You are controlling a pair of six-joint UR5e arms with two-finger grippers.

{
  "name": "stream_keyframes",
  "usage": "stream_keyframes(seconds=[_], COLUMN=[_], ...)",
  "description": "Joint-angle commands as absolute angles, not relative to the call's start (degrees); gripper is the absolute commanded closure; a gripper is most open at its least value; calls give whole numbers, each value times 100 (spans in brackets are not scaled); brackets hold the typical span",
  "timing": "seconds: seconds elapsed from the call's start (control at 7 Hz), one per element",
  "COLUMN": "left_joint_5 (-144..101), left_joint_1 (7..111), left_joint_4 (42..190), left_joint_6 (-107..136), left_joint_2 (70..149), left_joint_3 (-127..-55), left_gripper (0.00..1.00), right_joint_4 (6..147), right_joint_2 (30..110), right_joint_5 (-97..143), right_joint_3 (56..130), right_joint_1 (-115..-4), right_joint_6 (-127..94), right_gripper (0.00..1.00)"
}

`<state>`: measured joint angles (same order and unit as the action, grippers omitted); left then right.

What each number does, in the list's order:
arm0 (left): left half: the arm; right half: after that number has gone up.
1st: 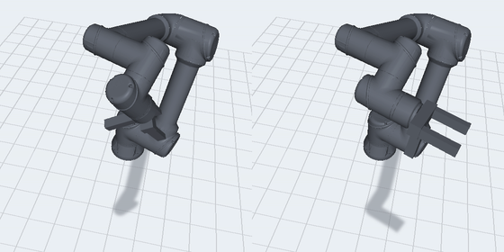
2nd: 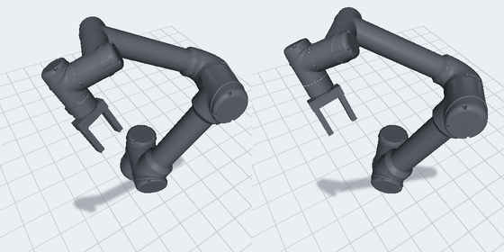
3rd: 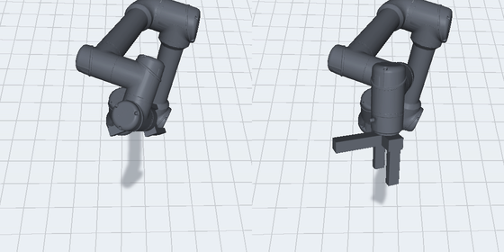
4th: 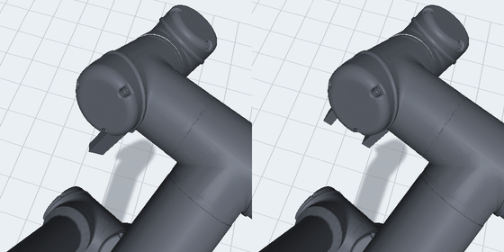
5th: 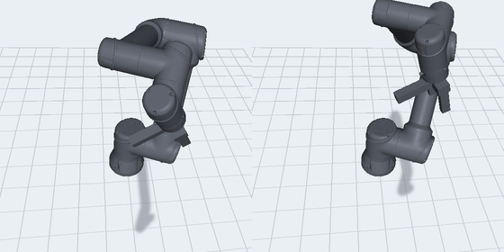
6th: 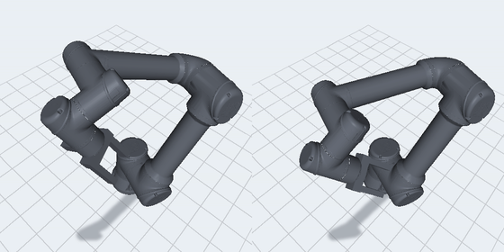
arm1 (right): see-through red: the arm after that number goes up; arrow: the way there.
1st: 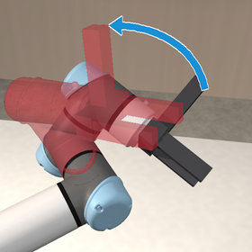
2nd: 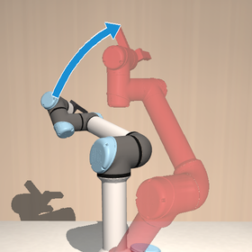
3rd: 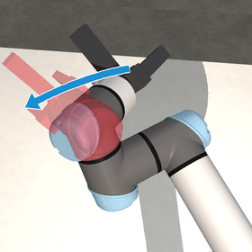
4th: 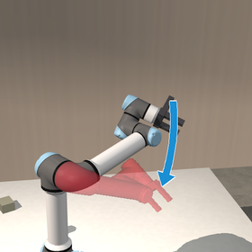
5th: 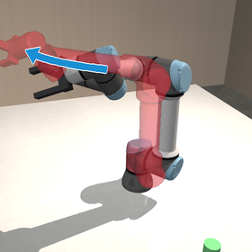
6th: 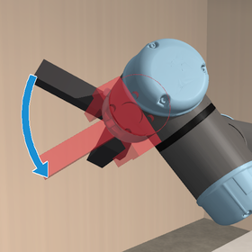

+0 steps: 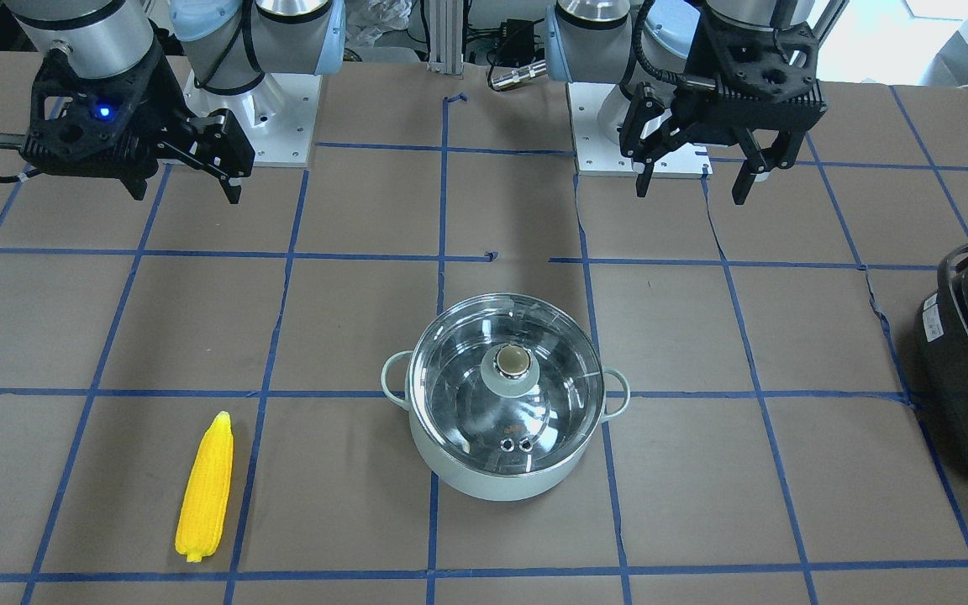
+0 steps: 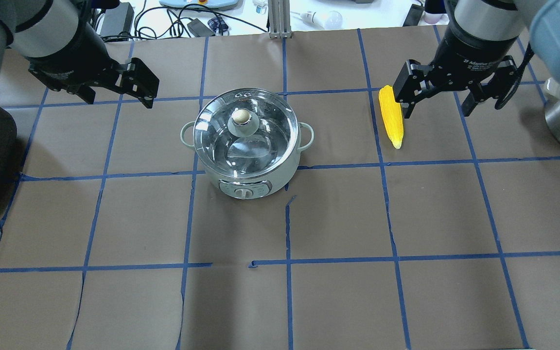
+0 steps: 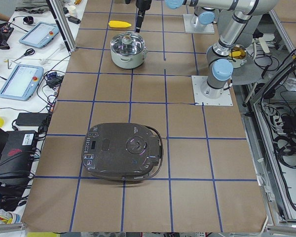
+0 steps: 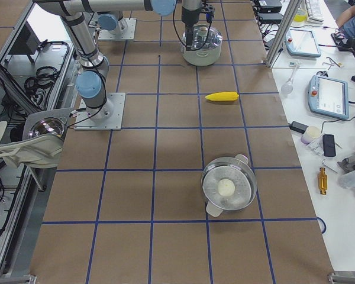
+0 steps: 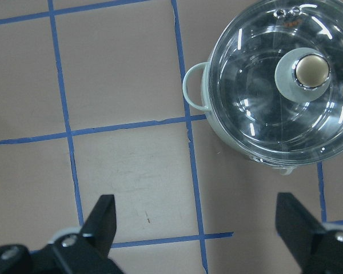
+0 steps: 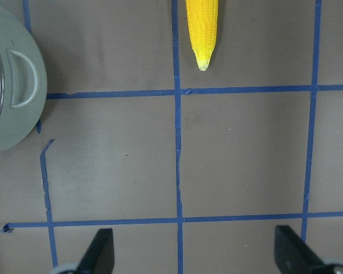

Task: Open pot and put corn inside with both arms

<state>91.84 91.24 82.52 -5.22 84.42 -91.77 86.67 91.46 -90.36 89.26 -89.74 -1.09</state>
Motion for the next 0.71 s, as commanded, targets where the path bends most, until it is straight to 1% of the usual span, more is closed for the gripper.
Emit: stream_keyframes(seconds=[0.0,0.57], left_joint_5=[9176,9158], left_joint_1=[9123,9010], left_joint_4=[8253,8192], left_joint_6=[-519,-440], left_joint_2=[8446,8429], left_joint_3=[-9176,-9158], left_gripper=[0,0], right_joint_4=[8666,8657], right_joint_2=[9158,9158], right_joint_5=[-9018,-9018], right_joint_3=[8930,8956], right_joint_1=[-8974,-8974], right_joint_6=[-97,-79], right_gripper=[0,0])
